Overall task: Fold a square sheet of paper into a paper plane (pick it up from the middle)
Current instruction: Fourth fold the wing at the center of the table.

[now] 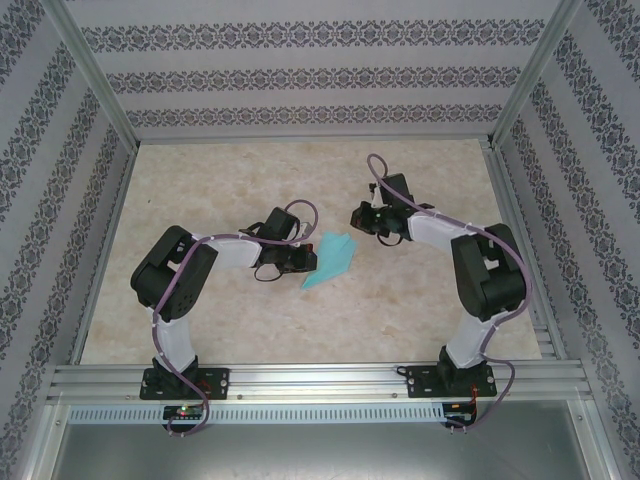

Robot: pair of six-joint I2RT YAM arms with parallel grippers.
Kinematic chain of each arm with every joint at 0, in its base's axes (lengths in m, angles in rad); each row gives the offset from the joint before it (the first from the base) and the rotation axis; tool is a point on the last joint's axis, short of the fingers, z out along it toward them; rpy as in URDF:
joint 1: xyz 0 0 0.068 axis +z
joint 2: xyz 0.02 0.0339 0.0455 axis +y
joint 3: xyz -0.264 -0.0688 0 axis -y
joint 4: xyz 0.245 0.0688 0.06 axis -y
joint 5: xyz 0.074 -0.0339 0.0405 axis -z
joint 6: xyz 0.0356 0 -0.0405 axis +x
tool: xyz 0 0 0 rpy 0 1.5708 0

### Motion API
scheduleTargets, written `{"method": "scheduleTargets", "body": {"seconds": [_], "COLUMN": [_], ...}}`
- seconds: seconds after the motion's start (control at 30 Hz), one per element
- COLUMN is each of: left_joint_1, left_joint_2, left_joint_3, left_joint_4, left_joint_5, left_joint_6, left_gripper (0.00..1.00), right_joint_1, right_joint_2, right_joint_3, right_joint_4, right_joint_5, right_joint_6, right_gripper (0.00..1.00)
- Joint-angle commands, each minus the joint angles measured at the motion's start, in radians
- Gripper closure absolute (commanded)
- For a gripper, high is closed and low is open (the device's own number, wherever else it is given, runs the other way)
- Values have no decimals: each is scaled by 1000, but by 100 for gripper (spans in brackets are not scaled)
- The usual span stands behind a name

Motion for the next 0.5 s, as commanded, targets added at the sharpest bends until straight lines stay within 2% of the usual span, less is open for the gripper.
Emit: {"method": "scheduleTargets", "body": {"seconds": [0.0, 0.13, 0.27, 0.47], "left_joint_1": [-7, -7, -9, -9], "left_joint_2": [84, 81, 83, 85], "left_joint_3": [-59, -55, -52, -58], "left_joint_4": [-175, -179, -194, -208], "left_joint_5": [-142, -144, -154, -167], "left_joint_6": [-7, -6, -9, -7], "left_gripper": [100, 100, 100, 100], "right_joint_1": [61, 104, 106, 65], "right_joint_2": [-12, 48, 107, 167], "right_joint_3": [-45, -53, -32, 2], "right_joint_4": [53, 93, 102, 56], "right_joint_5": [-55, -96, -121, -56], "right_joint_6": [19, 43, 47, 38], "right_gripper": [99, 100, 100, 100]}}
